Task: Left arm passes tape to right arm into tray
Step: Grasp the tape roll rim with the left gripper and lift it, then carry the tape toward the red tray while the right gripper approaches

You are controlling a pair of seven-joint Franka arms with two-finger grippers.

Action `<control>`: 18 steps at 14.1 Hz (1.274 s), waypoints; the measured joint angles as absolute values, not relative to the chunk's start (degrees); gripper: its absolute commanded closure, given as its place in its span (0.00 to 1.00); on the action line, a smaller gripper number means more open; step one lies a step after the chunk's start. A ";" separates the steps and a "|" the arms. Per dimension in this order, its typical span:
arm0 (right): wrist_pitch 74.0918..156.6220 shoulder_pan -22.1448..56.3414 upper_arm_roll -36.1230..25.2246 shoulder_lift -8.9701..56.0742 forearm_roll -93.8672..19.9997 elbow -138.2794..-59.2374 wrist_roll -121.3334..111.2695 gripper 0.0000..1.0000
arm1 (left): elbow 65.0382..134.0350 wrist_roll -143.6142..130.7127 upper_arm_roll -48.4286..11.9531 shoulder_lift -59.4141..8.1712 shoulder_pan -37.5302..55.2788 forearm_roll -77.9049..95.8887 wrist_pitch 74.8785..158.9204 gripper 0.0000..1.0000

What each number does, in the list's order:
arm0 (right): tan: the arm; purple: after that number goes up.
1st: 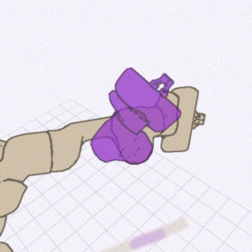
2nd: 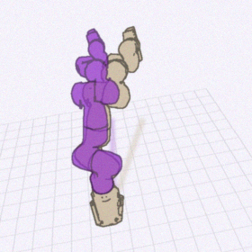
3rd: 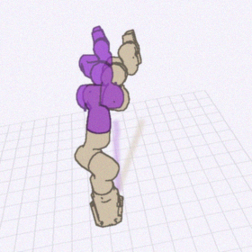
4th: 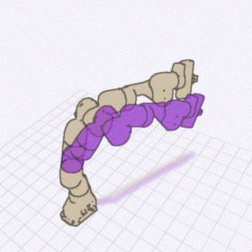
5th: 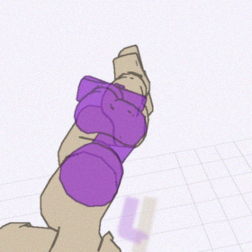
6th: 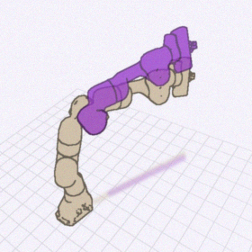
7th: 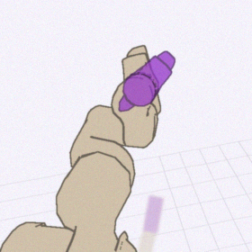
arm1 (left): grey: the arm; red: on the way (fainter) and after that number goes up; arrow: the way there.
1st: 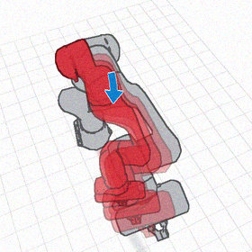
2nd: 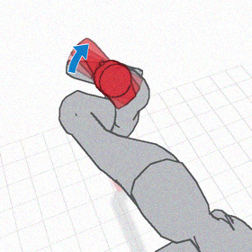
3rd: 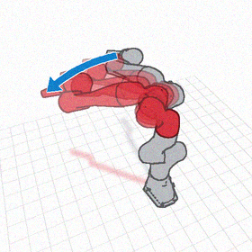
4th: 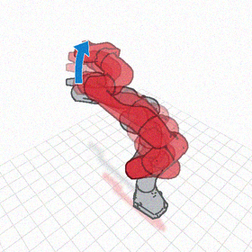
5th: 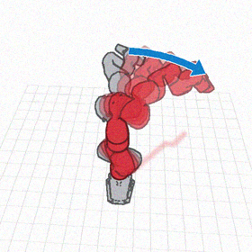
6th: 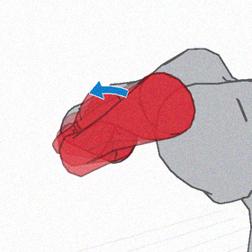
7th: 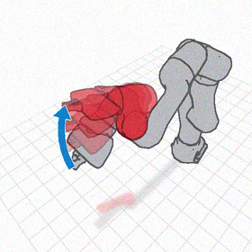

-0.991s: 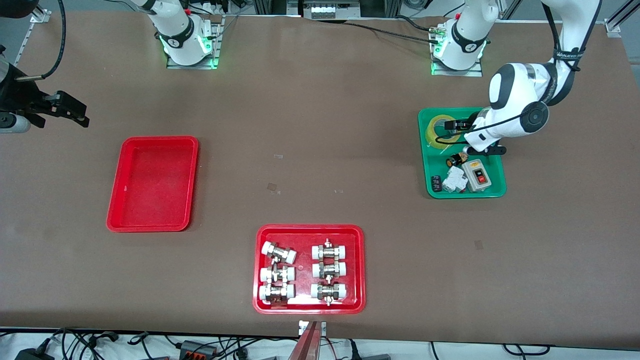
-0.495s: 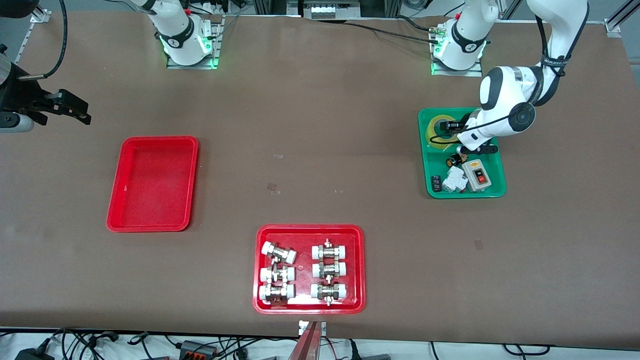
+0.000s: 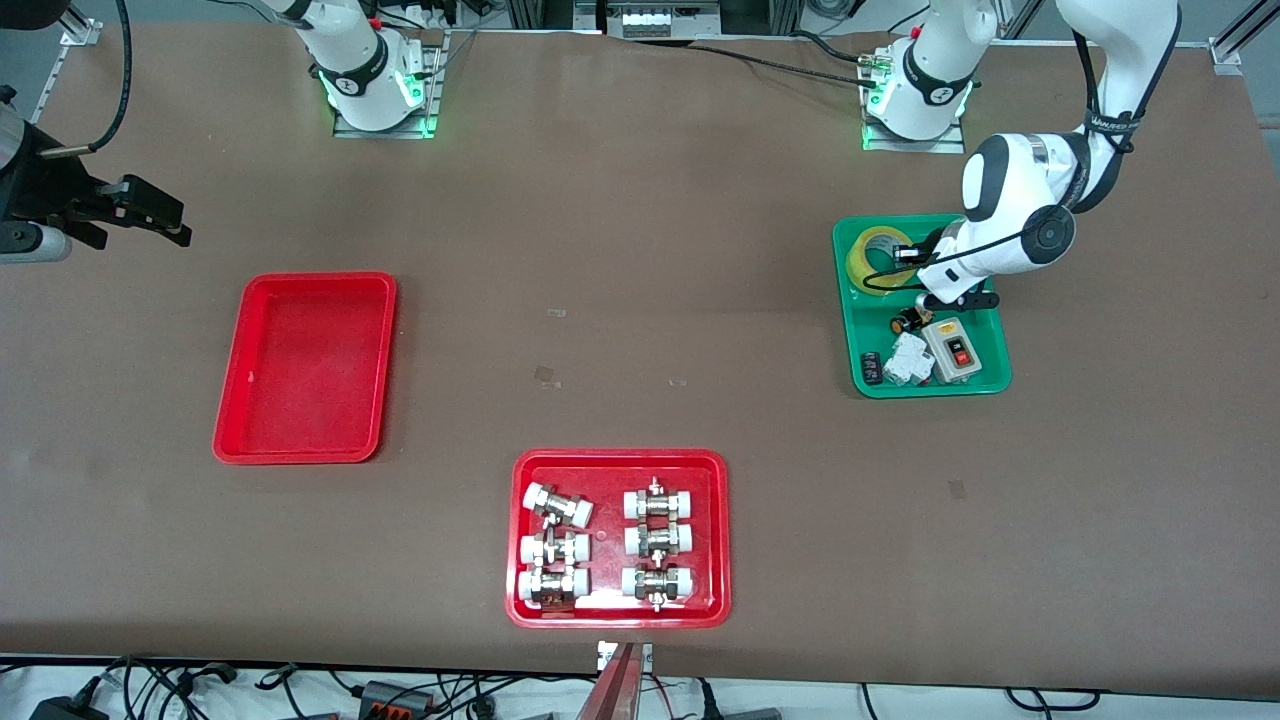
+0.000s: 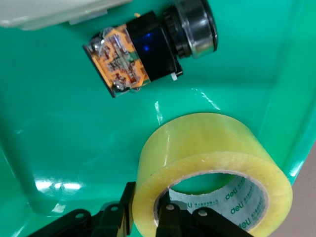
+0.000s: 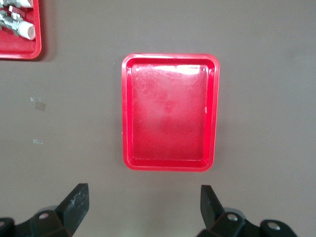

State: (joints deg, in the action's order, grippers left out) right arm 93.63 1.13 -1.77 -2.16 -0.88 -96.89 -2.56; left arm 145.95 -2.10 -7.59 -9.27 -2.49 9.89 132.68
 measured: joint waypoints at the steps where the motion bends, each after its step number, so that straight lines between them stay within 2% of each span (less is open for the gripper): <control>1: 93.81 1.12 -1.81 -2.16 -0.88 -96.89 -2.56 0.00 | 145.67 -2.10 -7.60 -9.27 -2.49 9.89 132.64 0.92; 3: 93.85 1.11 -1.84 -2.16 -0.88 -96.89 -2.57 0.00 | 143.55 -1.95 -7.60 -9.25 -2.49 9.89 130.25 0.92; 8: 93.90 1.08 -2.13 -2.16 -0.88 -96.89 -2.57 0.00 | 127.85 -1.97 -8.57 -8.72 -1.66 9.90 111.96 0.91; 10: 93.88 1.09 -2.12 -2.00 -0.92 -96.93 -2.57 0.00 | 124.23 -6.14 -11.08 -8.91 0.25 10.45 108.70 0.91; 14: 93.85 1.54 -1.86 0.39 -0.93 -96.99 -2.65 0.00 | 116.99 -25.96 -17.99 -14.89 9.82 15.91 109.53 0.91; 18: 93.81 4.15 -1.50 3.72 -0.05 -96.82 -2.60 0.00 | 105.69 -42.49 -18.72 -26.63 21.69 16.24 116.56 0.92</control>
State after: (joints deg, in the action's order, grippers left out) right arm 93.81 4.15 -1.50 3.72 -0.05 -96.82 -2.60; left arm 105.69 -42.49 -18.72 -26.63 21.69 16.24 116.56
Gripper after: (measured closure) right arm 0.000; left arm 0.775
